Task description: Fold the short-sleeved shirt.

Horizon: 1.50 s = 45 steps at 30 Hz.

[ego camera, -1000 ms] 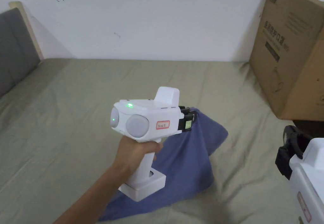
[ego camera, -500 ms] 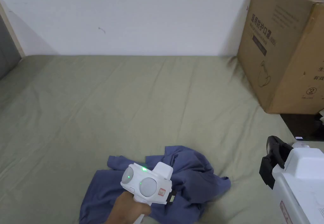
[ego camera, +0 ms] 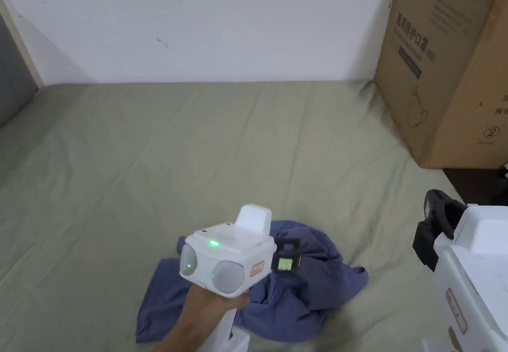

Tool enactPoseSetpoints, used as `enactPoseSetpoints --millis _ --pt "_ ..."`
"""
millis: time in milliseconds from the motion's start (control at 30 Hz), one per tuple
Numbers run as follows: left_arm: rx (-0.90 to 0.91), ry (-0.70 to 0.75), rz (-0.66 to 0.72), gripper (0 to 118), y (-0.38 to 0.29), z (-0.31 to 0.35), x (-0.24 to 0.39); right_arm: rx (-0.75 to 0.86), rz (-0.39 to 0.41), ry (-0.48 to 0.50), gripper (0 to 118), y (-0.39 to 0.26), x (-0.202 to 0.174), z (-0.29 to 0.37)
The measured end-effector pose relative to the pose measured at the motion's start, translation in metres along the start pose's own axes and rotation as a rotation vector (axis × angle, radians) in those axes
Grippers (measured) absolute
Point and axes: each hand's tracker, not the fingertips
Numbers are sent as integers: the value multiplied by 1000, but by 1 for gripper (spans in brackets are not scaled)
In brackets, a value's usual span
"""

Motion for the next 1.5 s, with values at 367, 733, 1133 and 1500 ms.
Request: enactPoseSetpoints --millis 367,733,1133,1500 --pt "415 323 -62 94 42 88 -44 73 -17 7 0 23 -8 2" --pt "452 398 -39 0 25 113 -80 98 -12 25 0 32 -21 0" --pt "246 385 69 0 2 106 -109 85 2 40 0 29 -27 -2" --pt "-195 308 269 0 -98 83 -150 38 20 51 0 14 -27 -12"
